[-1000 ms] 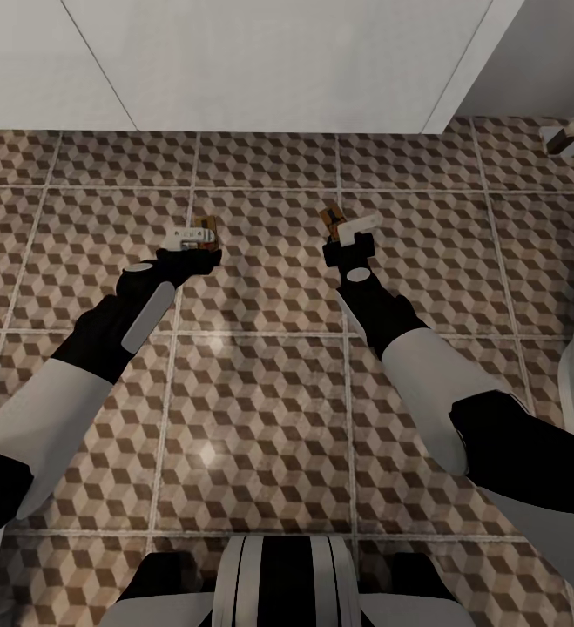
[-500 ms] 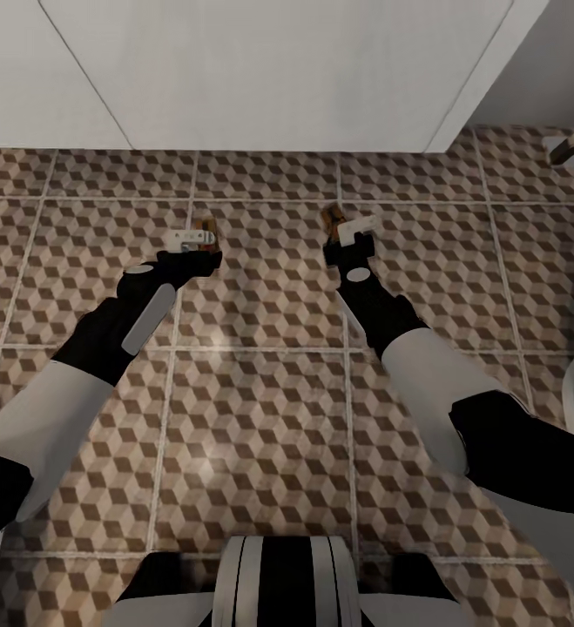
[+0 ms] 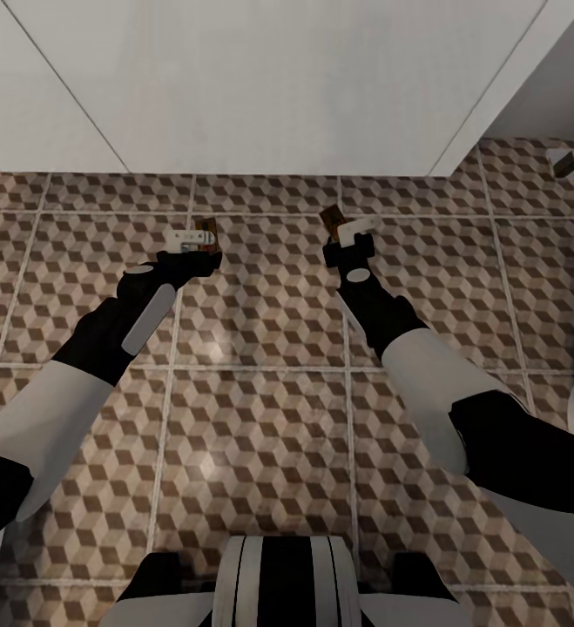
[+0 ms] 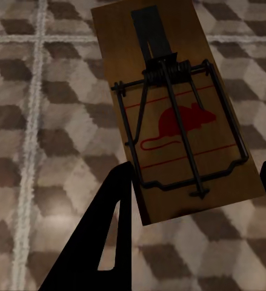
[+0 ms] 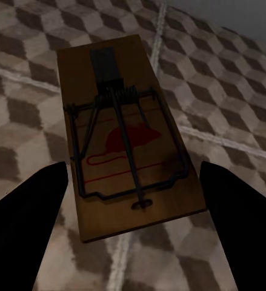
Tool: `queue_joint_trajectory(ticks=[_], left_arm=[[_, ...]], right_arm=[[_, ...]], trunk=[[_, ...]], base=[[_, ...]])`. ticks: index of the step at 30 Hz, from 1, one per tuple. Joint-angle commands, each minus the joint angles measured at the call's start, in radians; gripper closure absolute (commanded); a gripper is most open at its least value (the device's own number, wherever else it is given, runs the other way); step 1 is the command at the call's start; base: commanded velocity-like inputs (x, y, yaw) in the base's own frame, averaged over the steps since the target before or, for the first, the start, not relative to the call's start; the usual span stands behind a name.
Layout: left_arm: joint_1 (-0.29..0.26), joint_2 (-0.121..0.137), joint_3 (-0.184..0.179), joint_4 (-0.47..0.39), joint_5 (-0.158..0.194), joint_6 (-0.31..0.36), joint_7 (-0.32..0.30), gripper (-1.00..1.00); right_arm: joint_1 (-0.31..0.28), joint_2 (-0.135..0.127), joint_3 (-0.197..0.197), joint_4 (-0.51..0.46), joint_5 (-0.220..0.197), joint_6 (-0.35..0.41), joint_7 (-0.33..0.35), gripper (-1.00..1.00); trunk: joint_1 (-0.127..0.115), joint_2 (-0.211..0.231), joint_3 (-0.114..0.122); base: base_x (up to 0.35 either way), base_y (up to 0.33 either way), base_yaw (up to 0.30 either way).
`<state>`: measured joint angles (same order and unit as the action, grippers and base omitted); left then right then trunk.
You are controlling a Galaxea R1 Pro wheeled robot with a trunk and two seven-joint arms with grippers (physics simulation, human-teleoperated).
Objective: Take the four mousetraps from the cabinet in the bathroom and place them on the bathroom floor. Make sure all four end up on the same floor surface, and ensure that at least two of them are either under or directly next to the same bathroom sink.
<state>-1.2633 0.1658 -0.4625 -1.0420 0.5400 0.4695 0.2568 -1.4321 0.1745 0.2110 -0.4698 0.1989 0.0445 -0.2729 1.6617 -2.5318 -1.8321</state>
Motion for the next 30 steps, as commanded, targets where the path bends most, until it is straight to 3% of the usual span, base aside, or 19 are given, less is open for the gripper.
queue_joint_trajectory(ticks=[1, 8, 12, 19, 26, 30], left_arm=[[-0.001, 0.001, -0.004, -0.002, 0.009, 0.003, 0.009, 1.0], [-0.001, 0.001, -0.004, -0.006, 0.009, 0.002, 0.009, 1.0], [-0.001, 0.001, -0.004, -0.007, 0.009, 0.002, 0.009, 1.0], [-0.001, 0.001, -0.004, -0.006, 0.009, 0.002, 0.009, 1.0], [-0.001, 0.001, -0.004, -0.006, 0.009, 0.002, 0.008, 1.0], [-0.001, 0.001, -0.004, -0.004, 0.009, 0.002, 0.008, 1.0]], right_arm=[[-0.001, 0.0, 0.004, 0.002, 0.008, 0.004, -0.006, 1.0], [-0.001, 0.0, 0.003, 0.007, 0.005, 0.006, 0.003, 1.0], [-0.001, 0.0, 0.0, 0.007, -0.004, 0.01, 0.043, 1.0], [-0.001, 0.0, -0.001, 0.007, -0.114, 0.012, 0.111, 1.0], [-0.001, 0.0, -0.002, 0.005, -0.142, 0.015, 0.155, 1.0], [-0.001, 0.0, -0.002, 0.007, -0.192, 0.015, 0.178, 1.0]], trunk=[[0.0, 0.0, -0.001], [0.0, 0.0, -0.001], [0.0, 0.0, -0.001], [0.0, 0.0, -0.001], [0.0, 0.0, -0.001], [0.0, 0.0, -0.001]], base=[[0.082, 0.0, 0.0], [0.137, 0.0, 0.0], [0.025, 0.0, 0.0], [0.002, 0.0, 0.0], [0.0, 0.0, 0.0], [0.0, 0.0, 0.0]])
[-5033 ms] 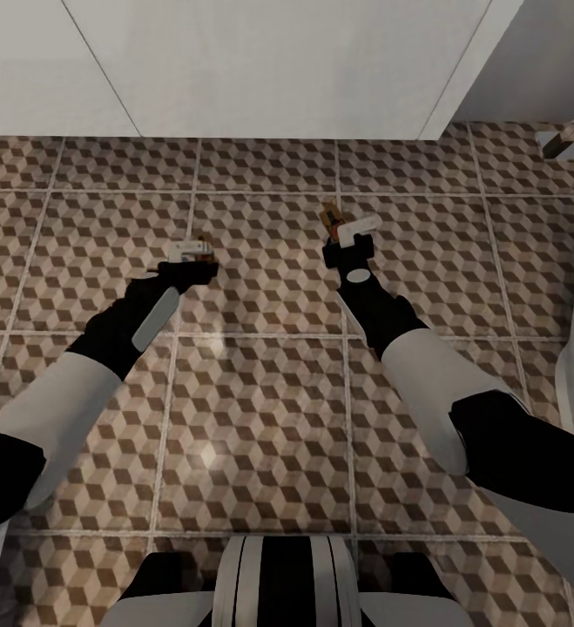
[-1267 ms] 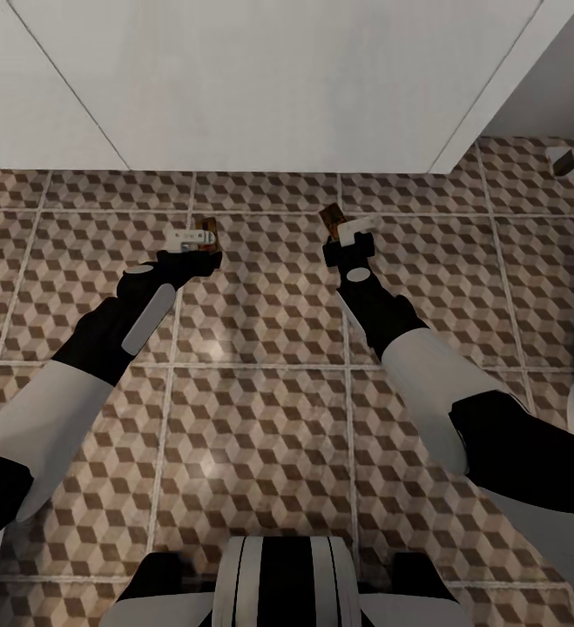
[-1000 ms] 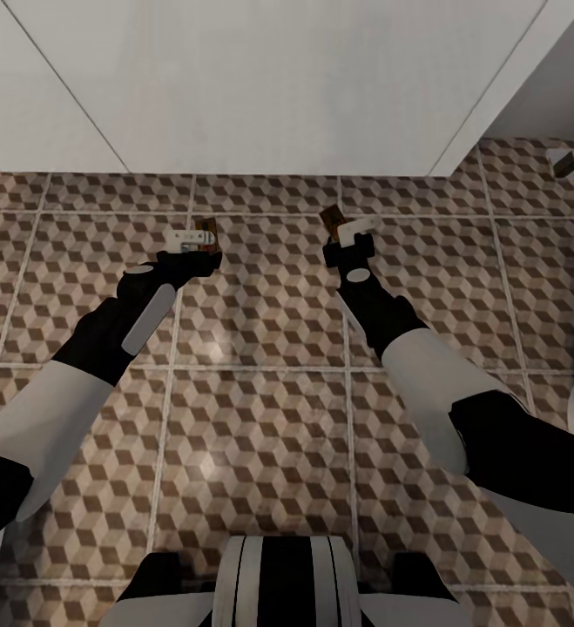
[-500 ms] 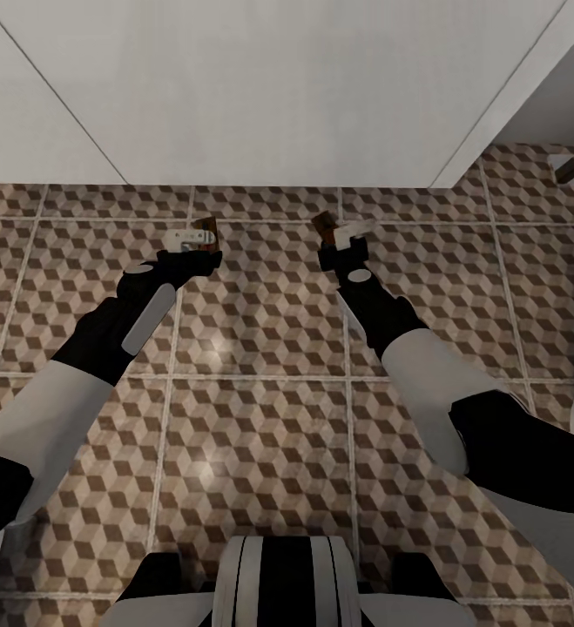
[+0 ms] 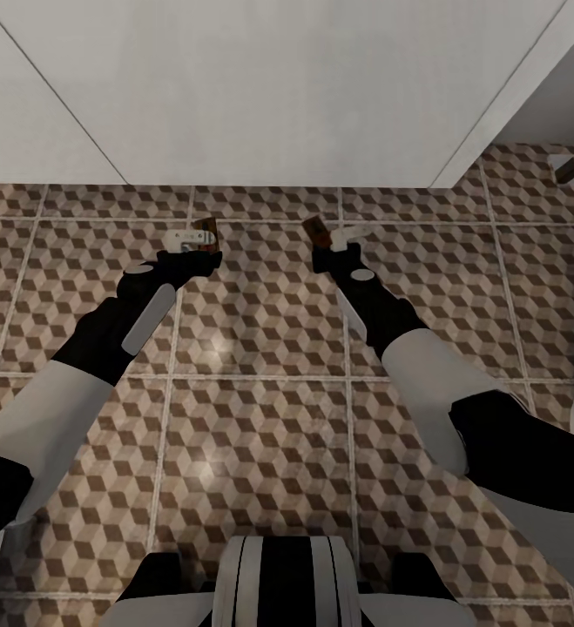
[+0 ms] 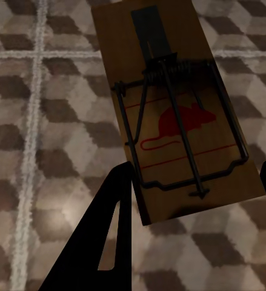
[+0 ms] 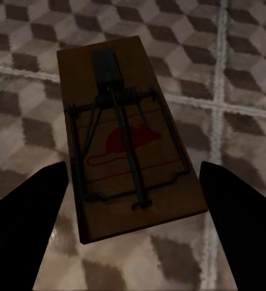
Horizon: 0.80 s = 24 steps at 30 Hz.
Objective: Take the four mousetraps from the cabinet in the bathroom and place them on the bathroom floor. Make sure all four end up on the same floor surface, and ensure that at least two of them are either under or directly next to the same bathroom sink.
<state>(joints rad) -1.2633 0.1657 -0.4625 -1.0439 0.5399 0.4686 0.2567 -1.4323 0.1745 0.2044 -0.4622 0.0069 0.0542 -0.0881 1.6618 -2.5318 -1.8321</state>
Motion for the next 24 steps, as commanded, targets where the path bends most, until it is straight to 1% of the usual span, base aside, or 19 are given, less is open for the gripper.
queue_joint_trajectory(ticks=[1, 8, 16, 24], left_arm=[[-0.001, 0.002, -0.004, -0.001, 0.009, 0.003, 0.009, 1.0], [0.002, 0.002, -0.005, 0.004, 0.01, 0.003, 0.008, 1.0], [0.05, 0.001, -0.005, 0.01, 0.01, -0.002, 0.006, 1.0], [0.057, 0.0, -0.005, 0.03, 0.011, -0.006, 0.004, 1.0]], right_arm=[[0.0, 0.0, 0.005, 0.0, -0.006, 0.006, -0.006, 1.0], [0.0, 0.0, 0.006, 0.031, -0.019, 0.003, 0.001, 1.0], [0.0, 0.0, 0.006, 0.054, -0.019, -0.001, 0.001, 1.0], [0.0, 0.0, 0.006, 0.058, -0.019, -0.003, 0.002, 1.0]], trunk=[[0.0, 0.0, -0.001], [0.0, 0.0, -0.001], [0.0, 0.0, -0.001], [0.0, 0.0, -0.001]], base=[[0.0, 0.0, 0.0], [0.0, 0.0, 0.0], [0.0, 0.0, 0.0], [0.0, 0.0, 0.0]])
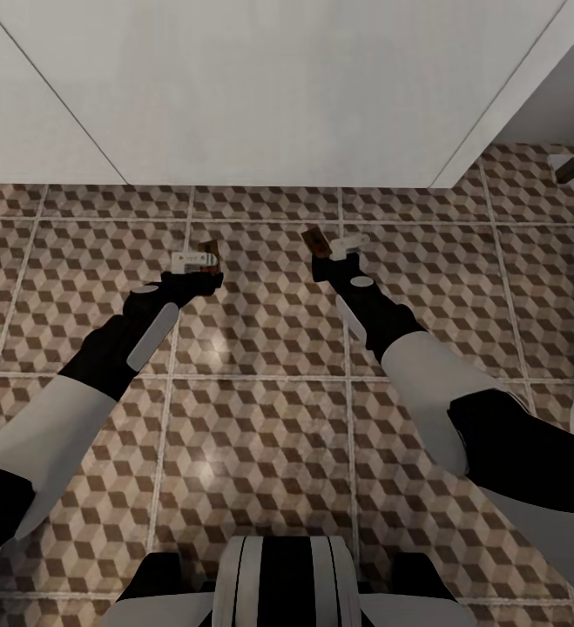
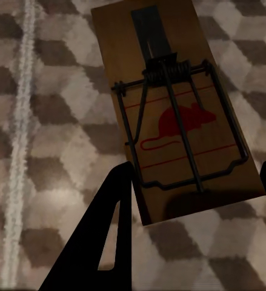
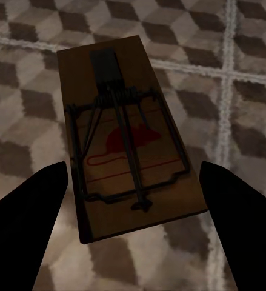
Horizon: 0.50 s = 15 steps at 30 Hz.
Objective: Take the four mousetraps from the cabinet in the bathroom and place them on the bathroom floor. Make sure all four end up on the same floor surface, and ensure that at least two of them are either under or directly next to the same bathroom sink.
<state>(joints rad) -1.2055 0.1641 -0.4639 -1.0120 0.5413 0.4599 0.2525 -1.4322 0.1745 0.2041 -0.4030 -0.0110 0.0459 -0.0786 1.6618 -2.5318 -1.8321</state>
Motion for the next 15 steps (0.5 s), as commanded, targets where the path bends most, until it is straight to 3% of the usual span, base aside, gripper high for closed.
queue_joint_trajectory(ticks=[1, 15], left_arm=[[-0.001, 0.002, -0.004, -0.001, 0.009, 0.002, 0.009, 1.0], [0.004, 0.002, -0.004, 0.021, 0.009, 0.002, 0.008, 1.0]], right_arm=[[-0.001, 0.0, 0.006, -0.001, -0.001, 0.005, -0.008, 1.0], [-0.001, 0.0, 0.006, 0.035, 0.0, -0.008, -0.007, 1.0]], trunk=[[0.0, 0.0, -0.001], [0.0, 0.0, -0.001]], base=[[0.0, 0.0, 0.0], [0.028, 0.0, 0.0]])
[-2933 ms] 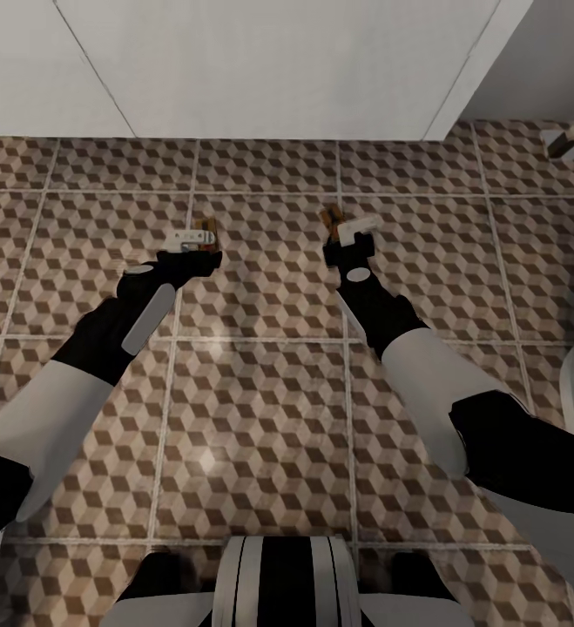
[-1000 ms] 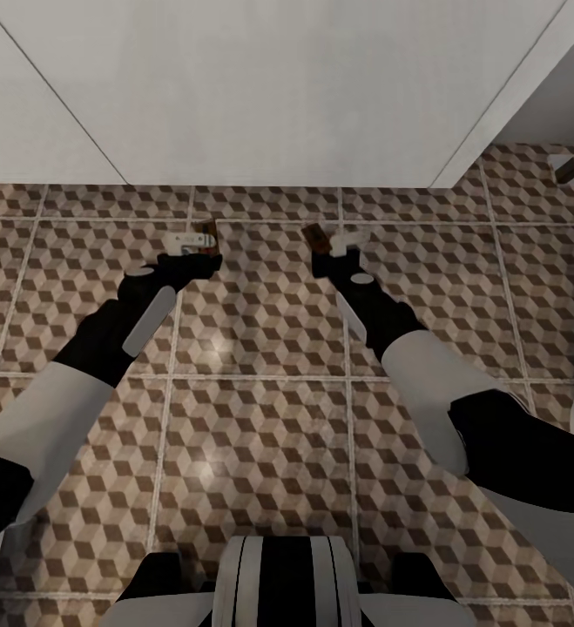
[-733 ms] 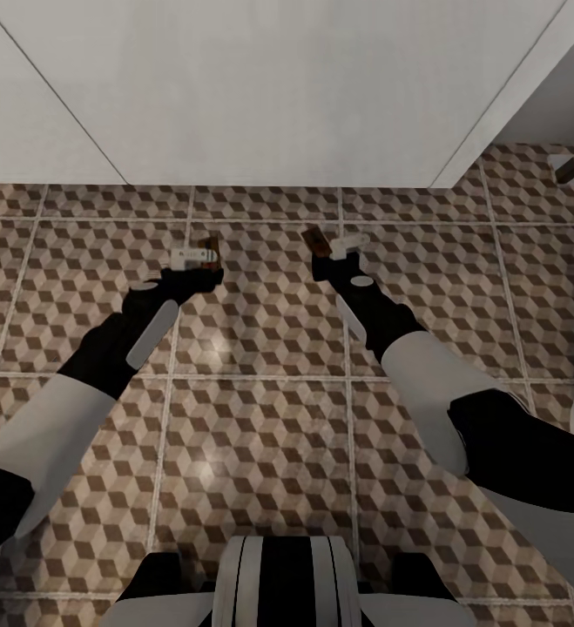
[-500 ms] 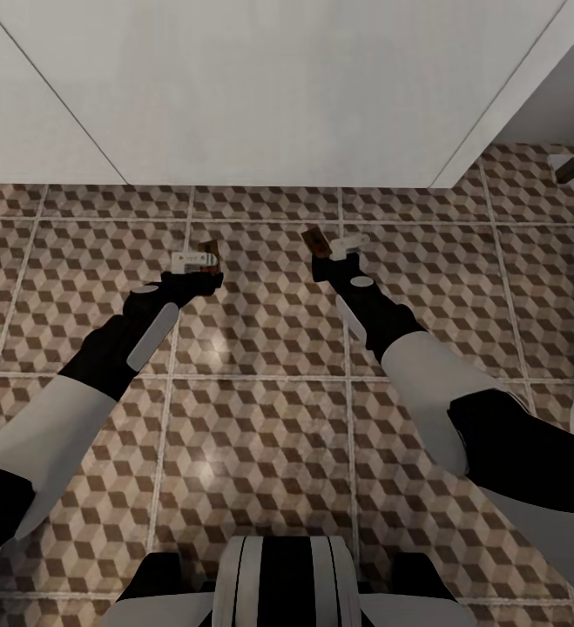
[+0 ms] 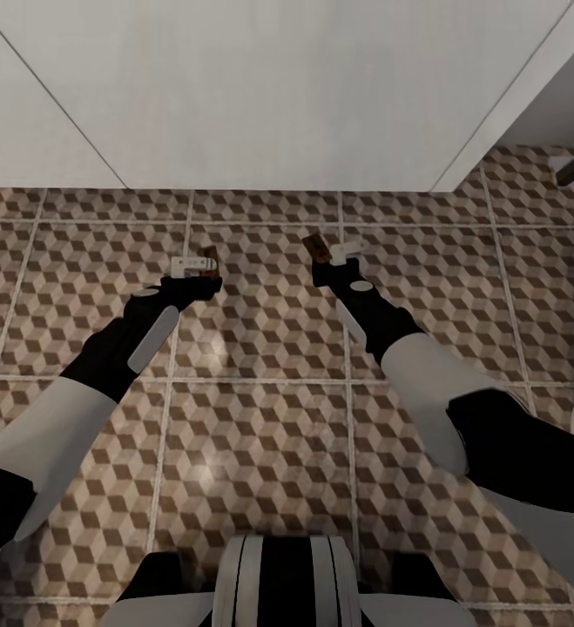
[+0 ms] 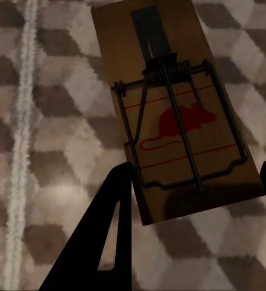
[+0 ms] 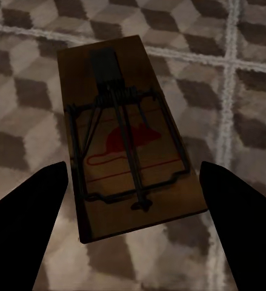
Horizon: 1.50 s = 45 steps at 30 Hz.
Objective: Take the four mousetraps from the cabinet in the bathroom and place them on the bathroom floor. Make sure all four end up on the same floor surface, and ensure that at least two of them are either under or directly next to the same bathroom sink.
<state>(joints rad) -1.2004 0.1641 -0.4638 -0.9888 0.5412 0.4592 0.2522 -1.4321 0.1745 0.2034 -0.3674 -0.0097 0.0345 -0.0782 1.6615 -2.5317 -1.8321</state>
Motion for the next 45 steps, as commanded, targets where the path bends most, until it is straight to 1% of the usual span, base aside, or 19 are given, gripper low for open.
queue_joint_trajectory(ticks=[1, 8, 19, 22, 27, 45], left_arm=[[0.0, 0.002, -0.004, -0.002, 0.009, 0.003, 0.009, 1.0], [0.001, 0.002, -0.004, -0.001, 0.008, 0.003, 0.009, 1.0], [0.001, 0.002, -0.004, -0.001, 0.008, 0.003, 0.009, 1.0], [0.001, 0.002, -0.004, 0.0, 0.008, 0.003, 0.009, 1.0], [0.001, 0.002, -0.004, 0.001, 0.008, 0.003, 0.009, 1.0], [0.001, 0.003, -0.004, 0.001, 0.008, 0.004, 0.01, 1.0]], right_arm=[[-0.001, 0.0, 0.007, 0.008, -0.001, 0.0, -0.008, 1.0], [-0.001, 0.0, 0.007, 0.044, 0.0, -0.035, -0.009, 1.0], [-0.001, 0.0, 0.007, 0.053, 0.001, -0.041, -0.01, 1.0], [-0.001, 0.0, 0.008, 0.068, 0.004, -0.048, -0.012, 1.0], [-0.001, 0.0, 0.008, 0.087, 0.008, -0.085, -0.014, 1.0], [-0.001, 0.0, 0.01, 0.09, 0.007, -0.1, -0.014, 1.0]], trunk=[[0.0, 0.0, -0.001], [0.0, 0.0, -0.001], [0.0, 0.0, -0.001], [0.0, 0.0, -0.001], [0.0, 0.0, -0.001], [0.0, 0.0, -0.001]], base=[[0.163, 0.0, 0.0], [0.158, 0.0, 0.0], [0.015, 0.0, 0.0], [0.0, 0.0, 0.0], [0.0, 0.0, 0.0], [0.0, 0.0, 0.0]])
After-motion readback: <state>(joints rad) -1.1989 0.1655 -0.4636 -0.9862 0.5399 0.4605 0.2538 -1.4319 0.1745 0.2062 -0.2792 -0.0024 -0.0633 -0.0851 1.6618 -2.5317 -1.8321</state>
